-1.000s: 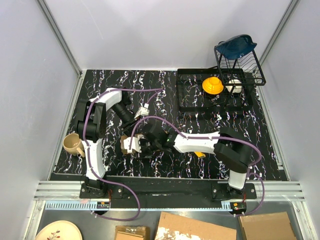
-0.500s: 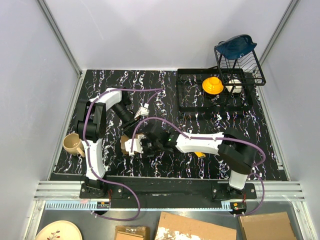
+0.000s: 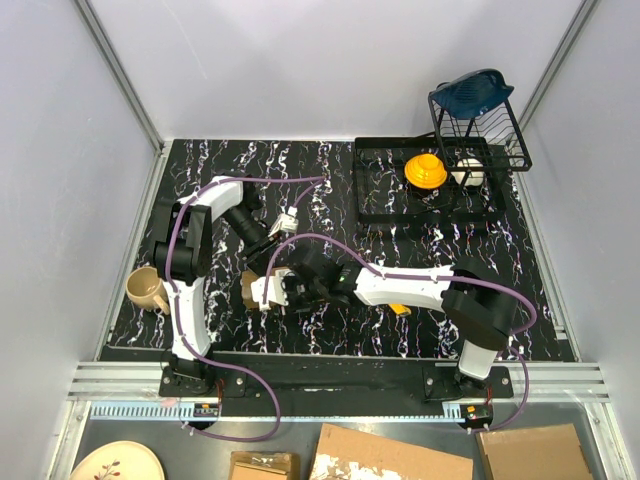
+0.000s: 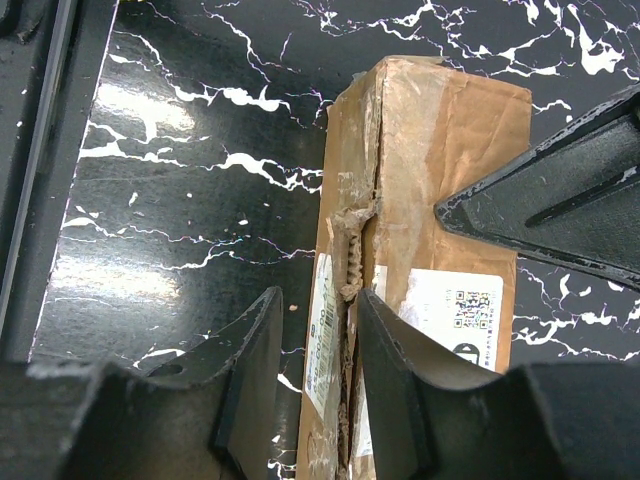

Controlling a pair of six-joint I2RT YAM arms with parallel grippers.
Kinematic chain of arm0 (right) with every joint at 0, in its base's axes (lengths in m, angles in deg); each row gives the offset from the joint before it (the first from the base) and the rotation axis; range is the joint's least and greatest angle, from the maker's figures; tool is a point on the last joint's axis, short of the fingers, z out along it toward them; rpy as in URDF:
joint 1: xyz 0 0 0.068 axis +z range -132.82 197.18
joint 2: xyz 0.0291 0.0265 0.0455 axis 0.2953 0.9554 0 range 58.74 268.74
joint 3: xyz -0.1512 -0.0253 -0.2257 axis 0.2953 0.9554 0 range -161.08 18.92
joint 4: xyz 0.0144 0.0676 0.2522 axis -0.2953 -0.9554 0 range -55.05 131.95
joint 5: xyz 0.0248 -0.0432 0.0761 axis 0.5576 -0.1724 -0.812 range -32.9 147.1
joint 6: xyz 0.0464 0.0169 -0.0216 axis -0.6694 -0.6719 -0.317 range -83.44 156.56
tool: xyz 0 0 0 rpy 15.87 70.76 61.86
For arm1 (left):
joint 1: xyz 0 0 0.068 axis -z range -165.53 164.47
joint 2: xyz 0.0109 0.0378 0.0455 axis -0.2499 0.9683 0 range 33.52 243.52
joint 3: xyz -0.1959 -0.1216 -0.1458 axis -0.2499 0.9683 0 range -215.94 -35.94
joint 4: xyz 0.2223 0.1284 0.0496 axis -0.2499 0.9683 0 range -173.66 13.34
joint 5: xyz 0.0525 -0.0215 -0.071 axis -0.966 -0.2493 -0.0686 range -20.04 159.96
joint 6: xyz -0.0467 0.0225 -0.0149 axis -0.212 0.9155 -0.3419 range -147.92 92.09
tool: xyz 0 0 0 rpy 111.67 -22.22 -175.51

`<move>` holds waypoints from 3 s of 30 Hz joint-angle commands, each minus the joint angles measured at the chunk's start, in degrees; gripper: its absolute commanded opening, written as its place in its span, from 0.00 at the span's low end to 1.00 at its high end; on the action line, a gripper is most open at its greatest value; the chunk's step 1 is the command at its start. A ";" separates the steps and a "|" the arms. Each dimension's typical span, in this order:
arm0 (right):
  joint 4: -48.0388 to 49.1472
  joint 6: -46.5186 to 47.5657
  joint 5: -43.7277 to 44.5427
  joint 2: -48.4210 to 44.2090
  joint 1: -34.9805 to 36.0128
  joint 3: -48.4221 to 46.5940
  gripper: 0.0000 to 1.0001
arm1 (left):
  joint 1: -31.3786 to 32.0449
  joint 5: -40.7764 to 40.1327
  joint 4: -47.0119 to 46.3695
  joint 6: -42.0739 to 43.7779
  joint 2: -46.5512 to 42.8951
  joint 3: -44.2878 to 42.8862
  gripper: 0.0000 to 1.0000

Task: Unpack the express box
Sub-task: Open the express box at the center of the board.

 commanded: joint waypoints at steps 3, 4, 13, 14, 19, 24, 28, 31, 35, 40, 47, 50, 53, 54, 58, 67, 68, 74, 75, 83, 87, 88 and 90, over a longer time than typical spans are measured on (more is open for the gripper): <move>0.45 1.07 6.45 0.46 -2.03 0.53 0.41 | -0.01 -6.80 -1.19 5.23 0.85 2.01 0.45; 0.28 0.98 6.45 0.55 -2.11 1.05 0.40 | -0.01 -6.97 -1.27 5.32 0.93 2.01 0.45; -0.96 -2.01 6.54 0.81 -1.59 3.07 0.39 | -0.10 -6.97 -1.18 5.31 1.11 1.48 0.45; -1.04 -1.92 6.80 0.90 -1.41 3.08 0.39 | -0.10 -6.89 -1.18 5.14 1.20 1.48 0.45; -1.57 -0.43 7.68 2.91 -1.41 2.20 0.39 | -0.10 -6.89 -1.18 5.14 1.11 1.48 0.45; -4.12 1.94 7.86 7.05 -1.32 -2.89 0.36 | -0.10 -6.53 -1.18 5.05 1.37 1.48 0.45; -4.73 3.00 8.03 8.28 -1.41 -4.74 0.35 | -0.10 -6.62 -1.01 5.23 1.28 1.22 0.45; -5.44 3.44 8.21 8.37 -1.50 -5.36 0.35 | -0.19 -6.62 -0.92 5.23 1.28 1.31 0.45; -7.19 3.44 8.03 8.90 -1.58 -5.89 0.34 | -0.10 -6.36 -0.92 5.41 1.46 1.48 0.45; -11.50 0.98 4.17 9.25 -2.11 -6.33 0.29 | -0.10 -6.36 -1.18 5.49 1.37 1.66 0.45; -17.39 -3.15 -2.85 12.41 -2.73 -8.17 0.28 | -0.10 -6.36 -0.66 5.49 1.02 0.87 0.45; -19.58 -4.03 -4.79 14.25 -2.64 -8.87 0.29 | -0.28 -6.62 -0.48 5.76 0.67 1.04 0.45; -20.21 -4.64 -4.54 15.31 -2.73 -8.97 0.34 | -0.36 -6.62 -0.04 5.76 0.67 0.52 0.45; -20.12 -4.73 -4.27 15.75 -2.73 -8.97 0.35 | -0.36 -6.45 0.04 5.84 0.67 0.25 0.45; -18.63 -5.43 -1.03 15.75 -2.55 -7.21 0.36 | -0.45 -6.62 0.13 5.84 0.67 0.08 0.45; -7.30 -7.55 13.38 13.38 0.43 1.13 0.30 | -0.45 -6.62 0.66 5.67 0.85 -0.89 0.46; -6.07 -7.63 13.92 13.38 1.22 2.53 0.29 | -0.45 -6.80 0.75 5.58 0.93 -0.98 0.46; -3.16 -10.53 14.98 13.30 2.45 6.67 0.27 | -0.45 -6.80 0.75 5.40 0.93 -1.07 0.46; -2.81 -10.97 14.89 13.12 2.63 7.20 0.26 | -0.45 -6.71 0.75 5.32 0.93 -0.89 0.46; 1.33 -16.51 18.05 13.90 5.53 9.14 0.15 | -0.45 -6.62 0.57 4.79 1.28 -1.59 0.46; 1.59 -16.69 17.53 12.86 5.53 8.26 0.14 | -0.63 -5.57 2.06 4.61 0.94 -3.00 0.47; 1.07 -16.34 16.48 12.59 5.53 8.00 0.13 | -0.72 -5.05 2.50 4.35 -0.02 -3.61 0.48; 0.45 -15.81 14.11 11.54 5.36 7.82 0.11 | -1.15 -4.69 3.03 3.91 -1.26 -4.31 0.50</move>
